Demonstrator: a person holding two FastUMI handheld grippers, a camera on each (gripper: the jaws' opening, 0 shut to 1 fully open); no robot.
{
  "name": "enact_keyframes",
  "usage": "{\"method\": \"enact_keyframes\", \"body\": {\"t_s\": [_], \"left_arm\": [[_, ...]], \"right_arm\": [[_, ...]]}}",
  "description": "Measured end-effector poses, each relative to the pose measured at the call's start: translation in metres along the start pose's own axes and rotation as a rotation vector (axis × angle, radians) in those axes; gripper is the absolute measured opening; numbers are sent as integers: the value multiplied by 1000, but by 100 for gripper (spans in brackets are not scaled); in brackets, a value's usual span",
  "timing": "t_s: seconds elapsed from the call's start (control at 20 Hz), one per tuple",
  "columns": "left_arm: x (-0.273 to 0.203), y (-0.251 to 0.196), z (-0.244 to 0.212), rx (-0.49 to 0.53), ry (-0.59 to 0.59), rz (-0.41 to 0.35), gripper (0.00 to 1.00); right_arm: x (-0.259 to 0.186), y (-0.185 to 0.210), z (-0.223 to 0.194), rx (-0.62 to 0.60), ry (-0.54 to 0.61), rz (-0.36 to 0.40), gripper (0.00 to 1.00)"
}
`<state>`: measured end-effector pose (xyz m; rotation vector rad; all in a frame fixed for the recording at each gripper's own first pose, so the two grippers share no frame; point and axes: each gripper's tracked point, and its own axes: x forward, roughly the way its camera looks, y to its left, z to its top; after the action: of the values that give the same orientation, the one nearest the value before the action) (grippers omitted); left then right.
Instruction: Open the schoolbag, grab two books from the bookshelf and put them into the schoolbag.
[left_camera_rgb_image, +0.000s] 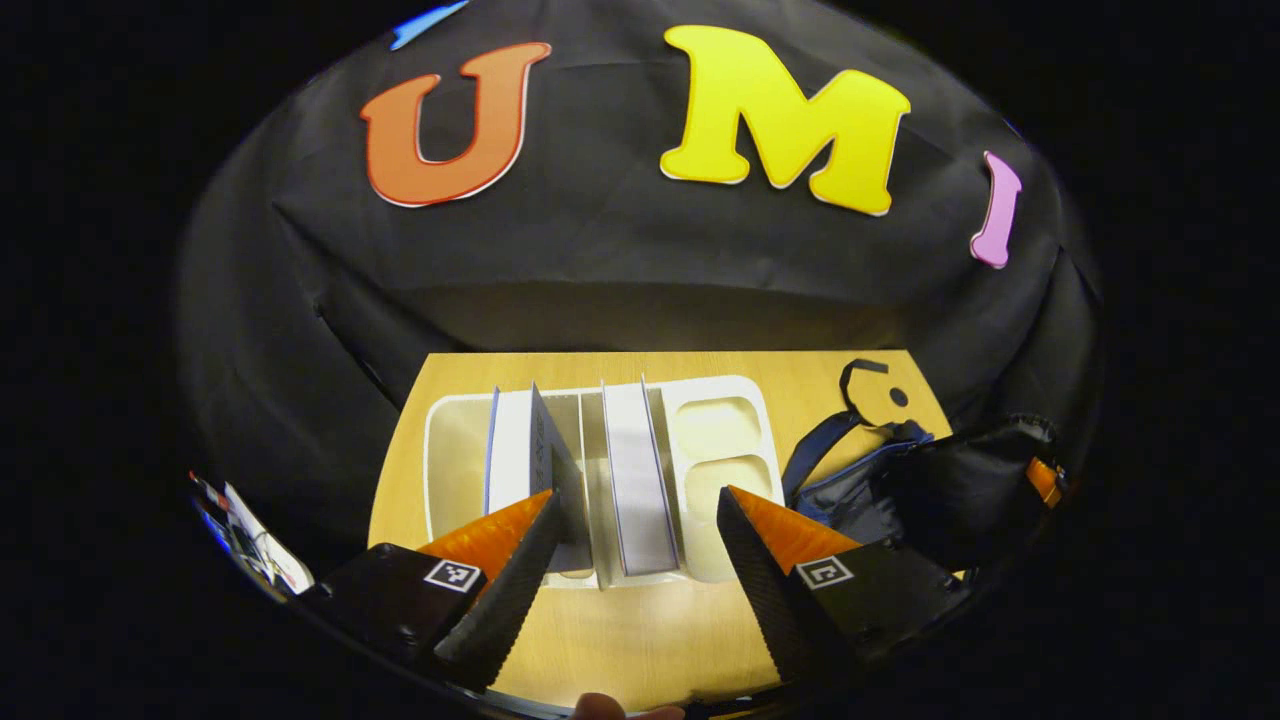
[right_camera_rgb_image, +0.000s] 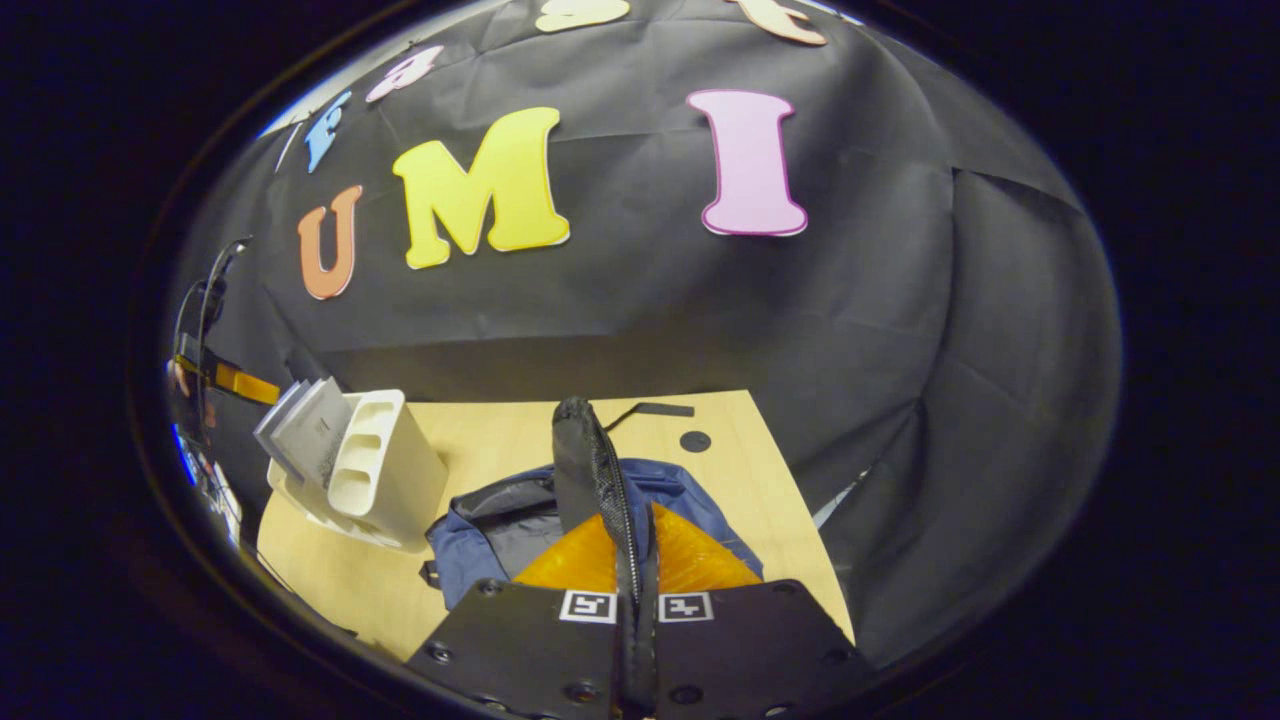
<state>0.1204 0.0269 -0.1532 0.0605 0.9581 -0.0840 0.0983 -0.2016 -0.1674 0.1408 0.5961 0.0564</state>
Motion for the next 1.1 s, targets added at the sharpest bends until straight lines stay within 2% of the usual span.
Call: {"method": "enact_keyframes", "body": {"t_s": [0.1,0.3,0.55,0.8,0.85,1.1], "left_arm": [[18,1,5,64,44,11,98],[51,-4,4,49,174,7,97],[73,-13,-23,-51,331,-23,96],[86,-11,-47,-141,449,-6,97],[87,-11,-49,-145,460,-5,95],[92,-10,-56,-153,502,4,67]], "right_arm": [[1,-5,-1,19,-1,5,1],[1,-15,-2,69,2,12,1],[3,-18,-4,74,10,19,1],[6,-18,-4,69,14,19,0],[6,-18,-5,69,16,20,1],[8,-18,-6,74,24,21,1]]}}
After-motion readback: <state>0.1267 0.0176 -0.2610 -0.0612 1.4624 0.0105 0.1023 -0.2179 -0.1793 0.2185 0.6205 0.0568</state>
